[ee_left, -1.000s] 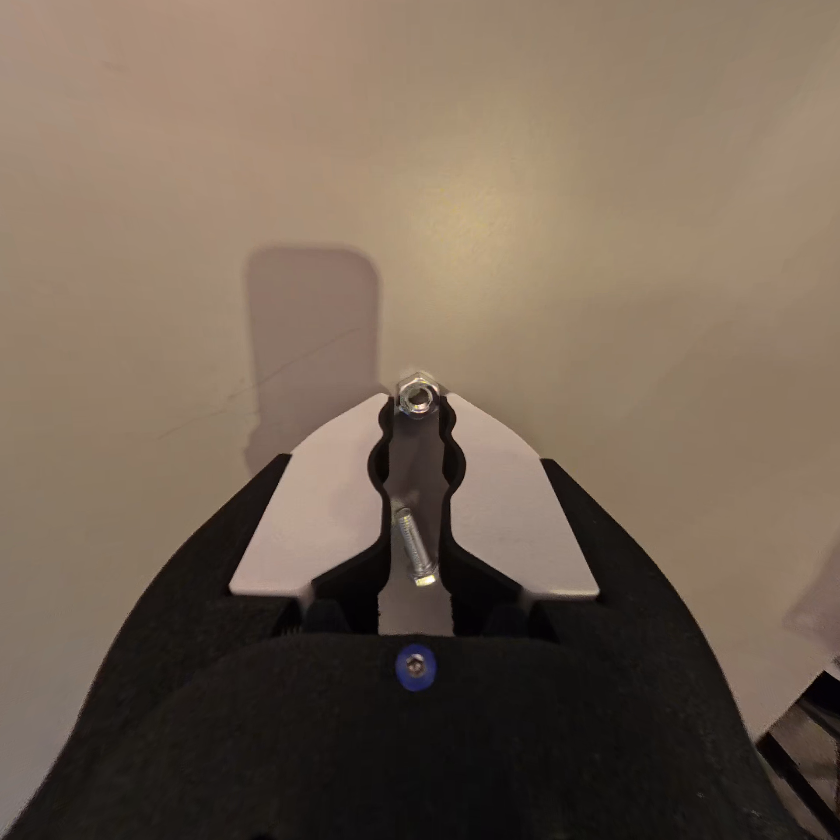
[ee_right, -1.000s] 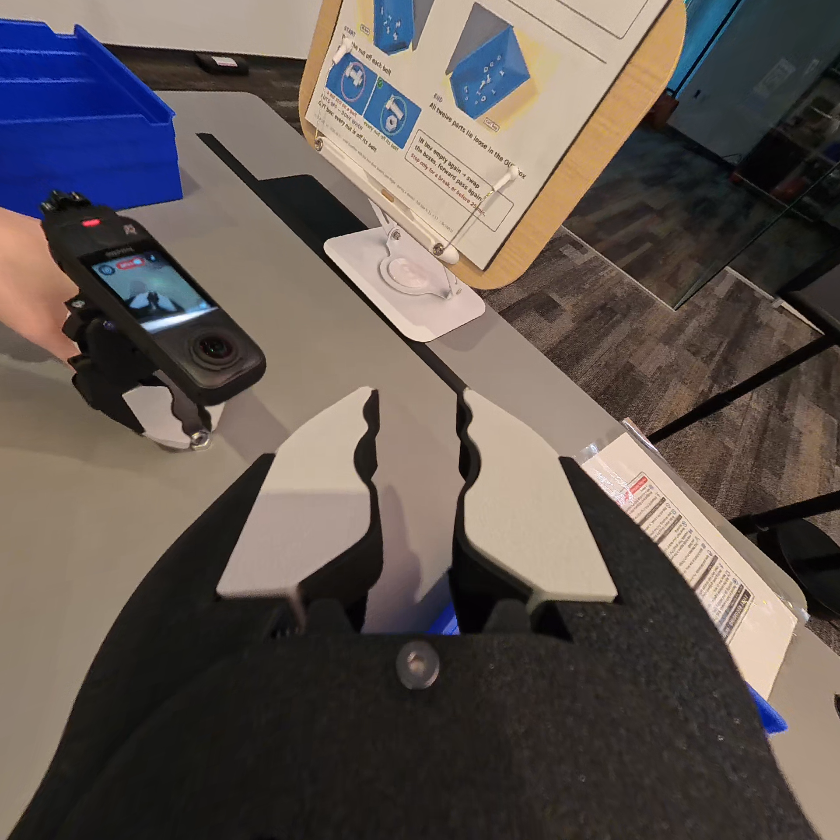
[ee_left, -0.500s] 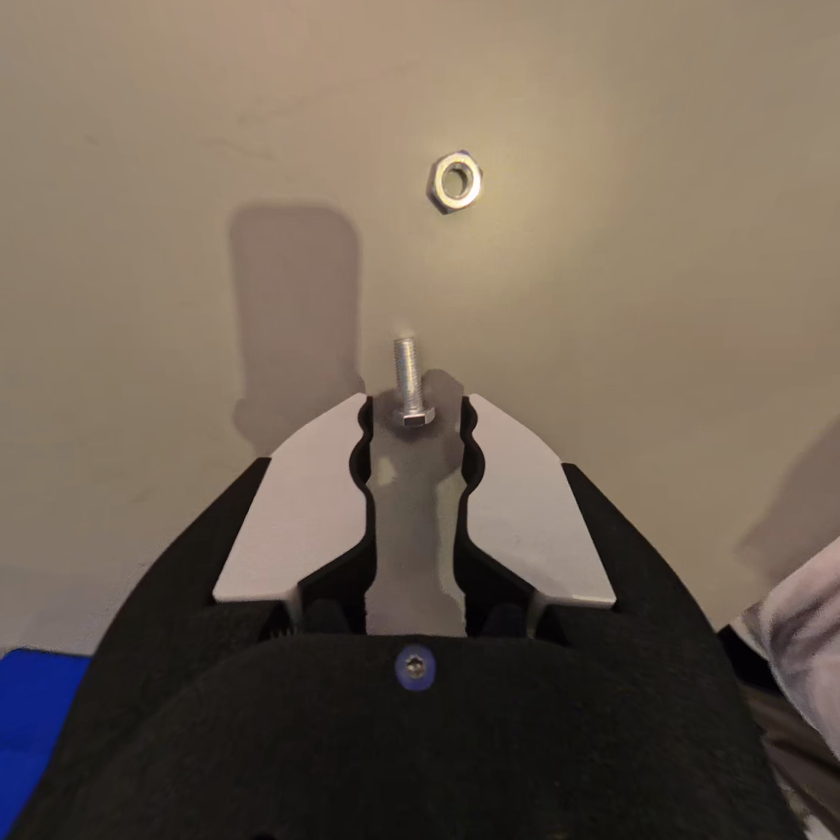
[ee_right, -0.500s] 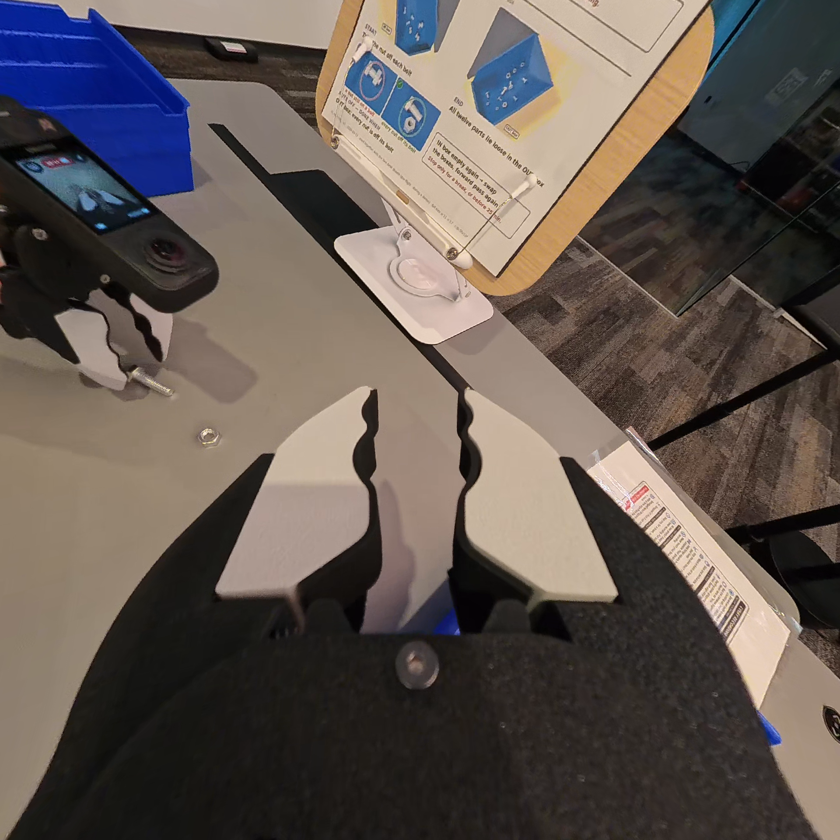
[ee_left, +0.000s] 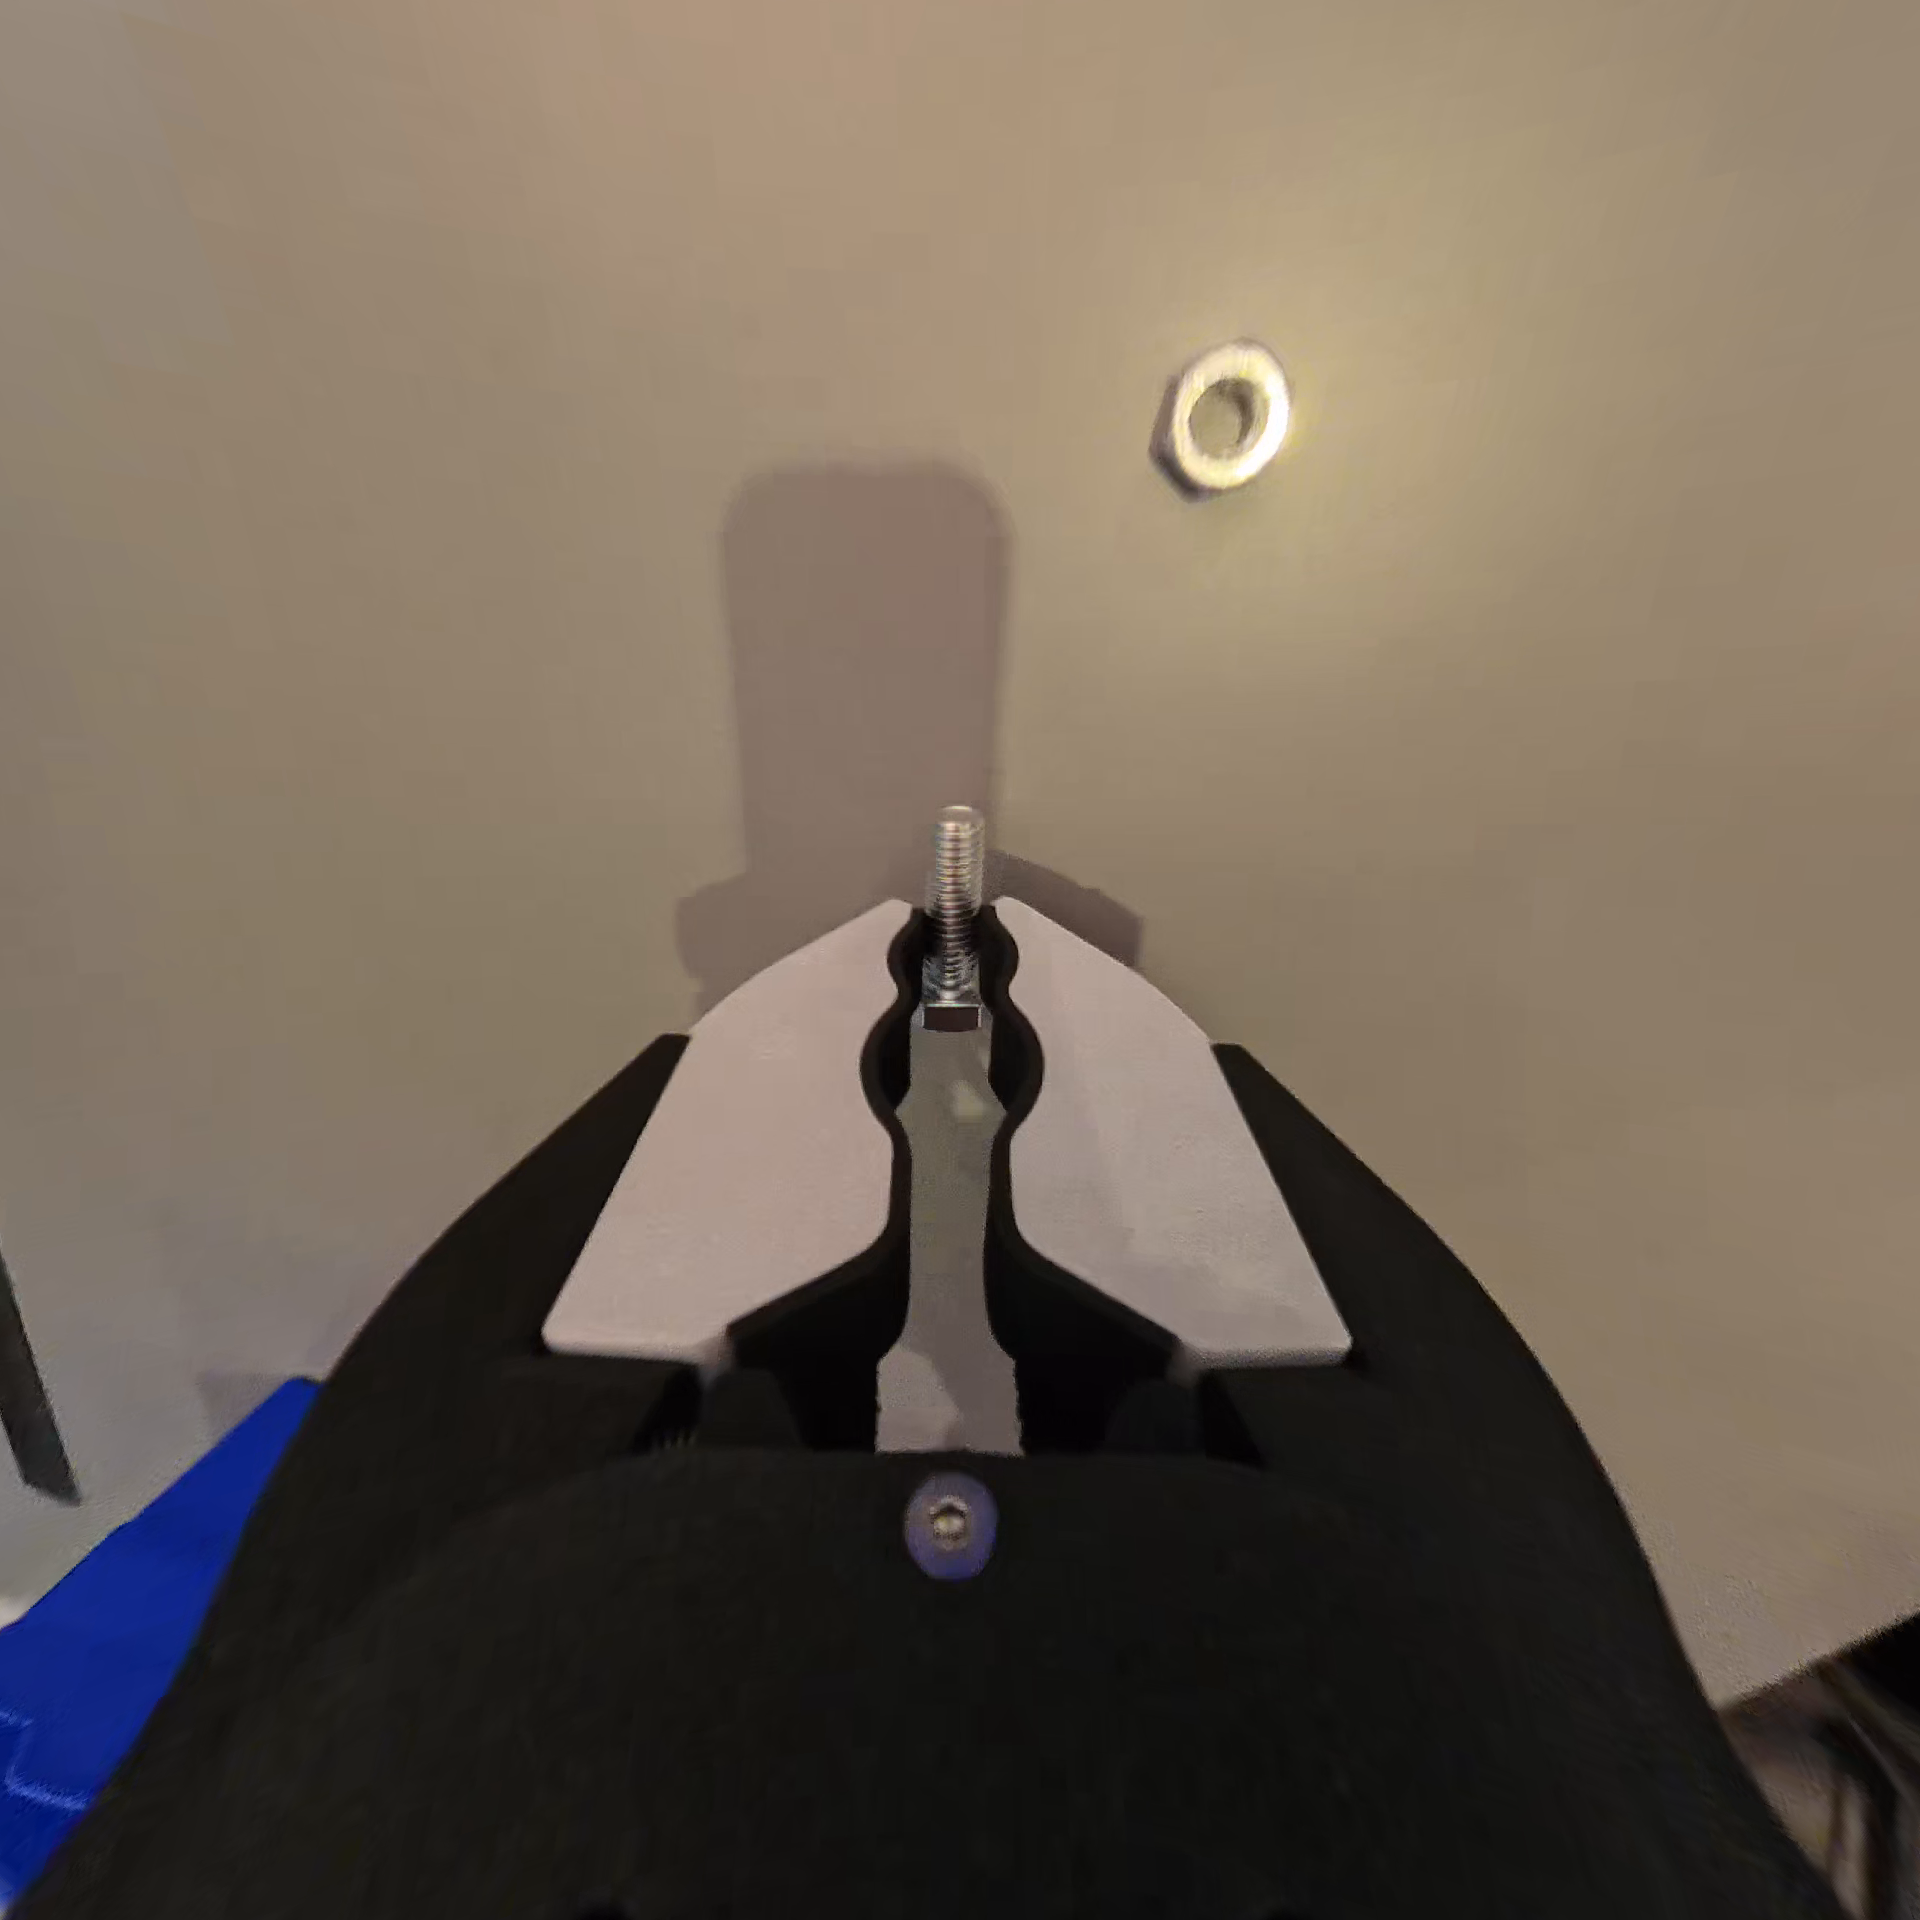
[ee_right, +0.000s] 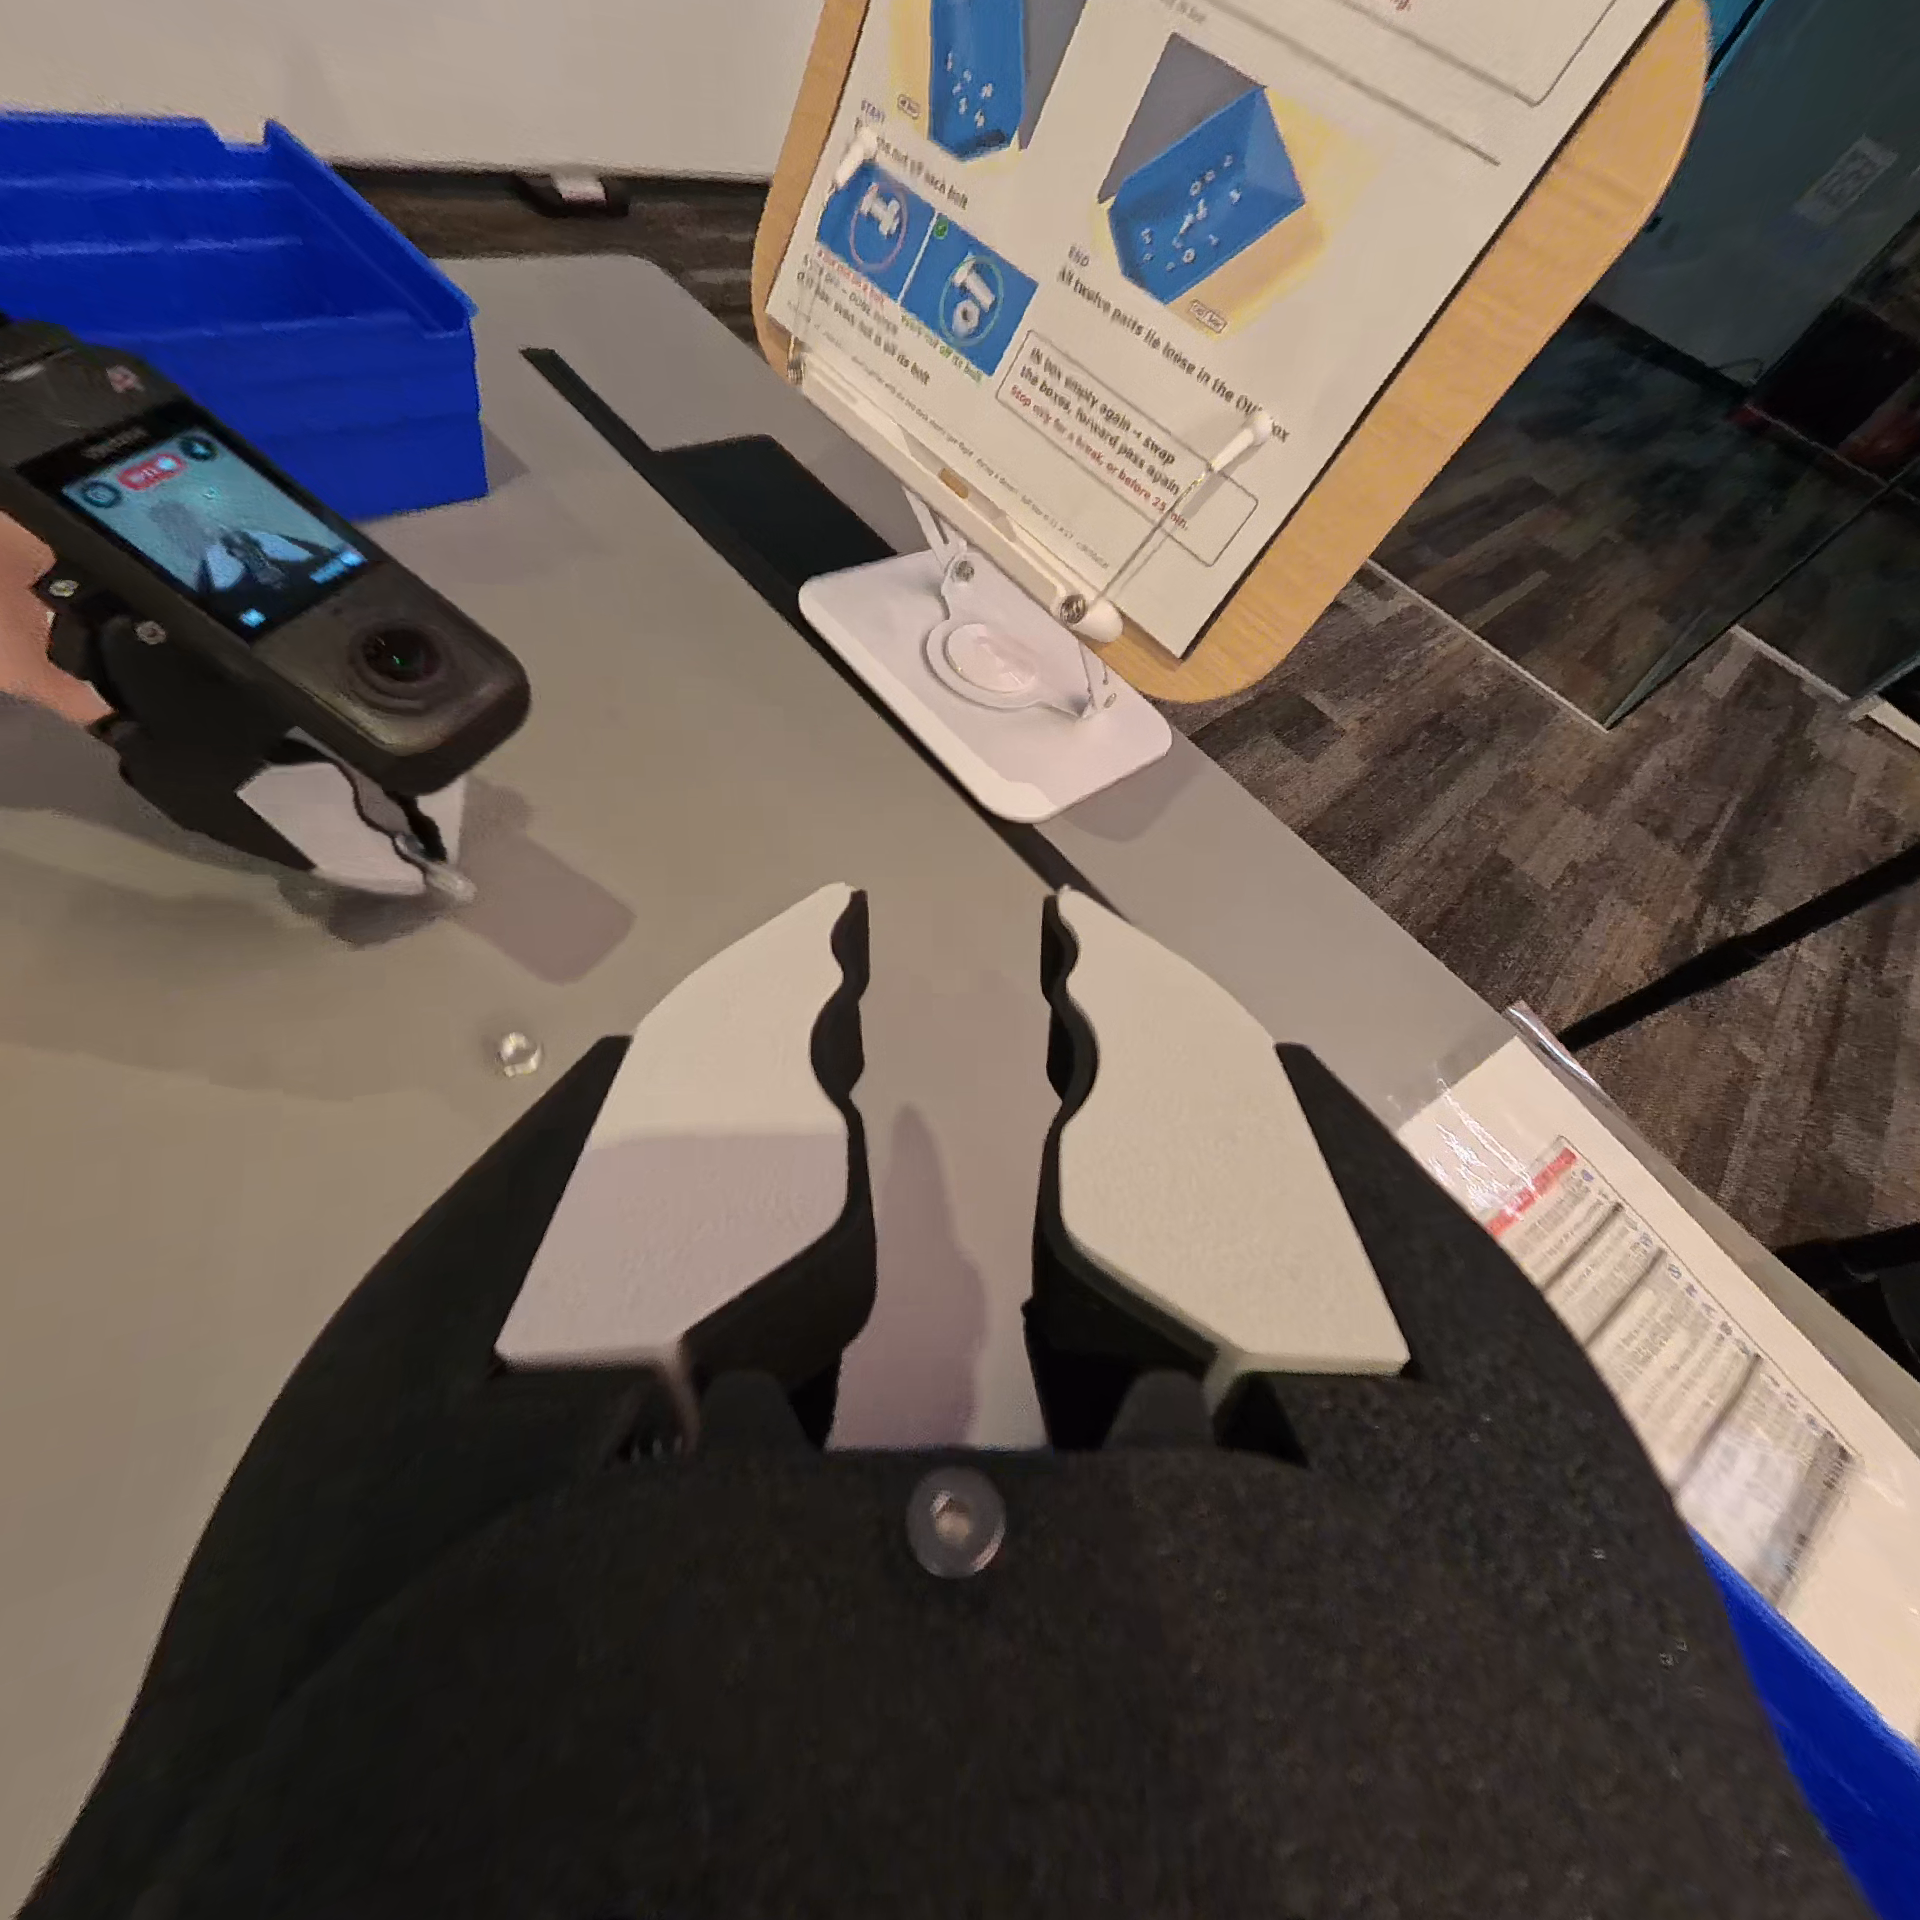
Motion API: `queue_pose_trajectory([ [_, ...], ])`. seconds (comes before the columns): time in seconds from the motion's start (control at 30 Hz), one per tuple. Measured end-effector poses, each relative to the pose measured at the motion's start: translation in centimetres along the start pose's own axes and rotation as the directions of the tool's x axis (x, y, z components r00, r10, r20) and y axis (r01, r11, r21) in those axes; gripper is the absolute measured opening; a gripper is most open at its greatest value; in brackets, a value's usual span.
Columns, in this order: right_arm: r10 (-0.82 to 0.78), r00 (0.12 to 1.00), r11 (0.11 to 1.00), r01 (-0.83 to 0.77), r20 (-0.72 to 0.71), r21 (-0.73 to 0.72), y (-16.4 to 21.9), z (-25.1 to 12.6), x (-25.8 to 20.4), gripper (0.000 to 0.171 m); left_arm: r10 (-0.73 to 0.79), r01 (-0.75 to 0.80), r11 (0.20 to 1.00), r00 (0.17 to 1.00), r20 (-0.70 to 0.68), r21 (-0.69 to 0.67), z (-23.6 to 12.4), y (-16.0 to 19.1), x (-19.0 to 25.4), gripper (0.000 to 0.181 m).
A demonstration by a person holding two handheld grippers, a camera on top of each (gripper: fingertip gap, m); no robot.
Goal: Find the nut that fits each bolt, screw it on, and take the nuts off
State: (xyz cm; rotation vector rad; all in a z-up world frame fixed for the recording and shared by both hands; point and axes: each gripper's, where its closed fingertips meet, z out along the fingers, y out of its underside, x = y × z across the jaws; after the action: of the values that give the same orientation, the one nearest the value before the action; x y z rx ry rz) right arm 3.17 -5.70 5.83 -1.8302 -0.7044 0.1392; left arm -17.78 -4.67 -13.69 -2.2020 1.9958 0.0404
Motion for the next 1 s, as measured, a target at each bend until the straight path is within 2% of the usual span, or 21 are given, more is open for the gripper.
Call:
queue_pose_trajectory([
  [0.07, 0.064, 0.998, 0.993, -0.066, 0.026, 0.1, -1.2, 0.3, -0.2, 0.031, -0.057, 0.063, 0.981, 0.998, -0.036, 0.185, -2.2, -1.8, -0.3, 0.009],
  [0.13, 0.124, 0.986, 0.956, -0.15, 0.113, 0.254, -3.1, 0.2, -1.1, 0.03, -0.097, 0.137, 0.903, 0.988, -0.117, 0.407, -5.5, -3.8, -0.1, 0.009],
  [0.23, 0.147, 0.926, 0.874, -0.286, 0.349, 0.392, -5.2, 0.4, -4.1, 0.028, -0.054, 0.156, 0.659, 0.986, -0.161, 0.736, -11.6, -6.2, 0.3, 0.009],
  [0.33, 0.1, 0.814, 0.82, -0.393, 0.572, 0.415, -6.4, 0.5, -8.3, 0.031, -0.03, 0.116, 0.399, 0.993, -0.113, 0.91, -16.7, -6.6, 0.9, 0.009],
  [0.37, 0.078, 0.773, 0.796, -0.429, 0.629, 0.428, -7.0, 0.2, -9.5, 0.031, -0.016, 0.094, 0.349, 0.995, -0.094, 0.932, -17.7, -6.4, 1.2, 0.009],
  [0.5, 0.069, 0.675, 0.728, -0.538, 0.735, 0.426, -8.4, -0.4, -12.0, 0.029, 0.056, 0.079, 0.308, 0.993, -0.101, 0.948, -19.1, -6.4, 3.2, 0.009],
  [0.7, -0.009, 0.722, 0.823, -0.388, 0.692, 0.415, -7.5, 0.7, -14.7, 0.029, 0.082, 0.062, 0.261, 0.993, -0.086, 0.963, -19.8, -6.8, 4.6, 0.009],
  [0.8, -0.052, 0.74, 0.832, -0.339, 0.671, 0.439, -7.6, 0.8, -15.4, 0.029, 0.122, 0.095, 0.232, 0.985, -0.126, 0.968, -20.6, -6.9, 5.3, 0.009],
  [0.9, -0.071, 0.708, 0.815, -0.364, 0.702, 0.45, -8.0, 0.1, -16.0, 0.026, 0.12, 0.094, 0.227, 0.985, -0.124, 0.969, -20.8, -6.8, 5.4, 0.009],
  [1.0, -0.07, 0.714, 0.828, -0.348, 0.696, 0.44, -7.7, 0.5, -16.1, 0.021, 0.131, 0.099, 0.225, 0.983, -0.13, 0.969, -20.8, -6.8, 5.7, 0.009],
])
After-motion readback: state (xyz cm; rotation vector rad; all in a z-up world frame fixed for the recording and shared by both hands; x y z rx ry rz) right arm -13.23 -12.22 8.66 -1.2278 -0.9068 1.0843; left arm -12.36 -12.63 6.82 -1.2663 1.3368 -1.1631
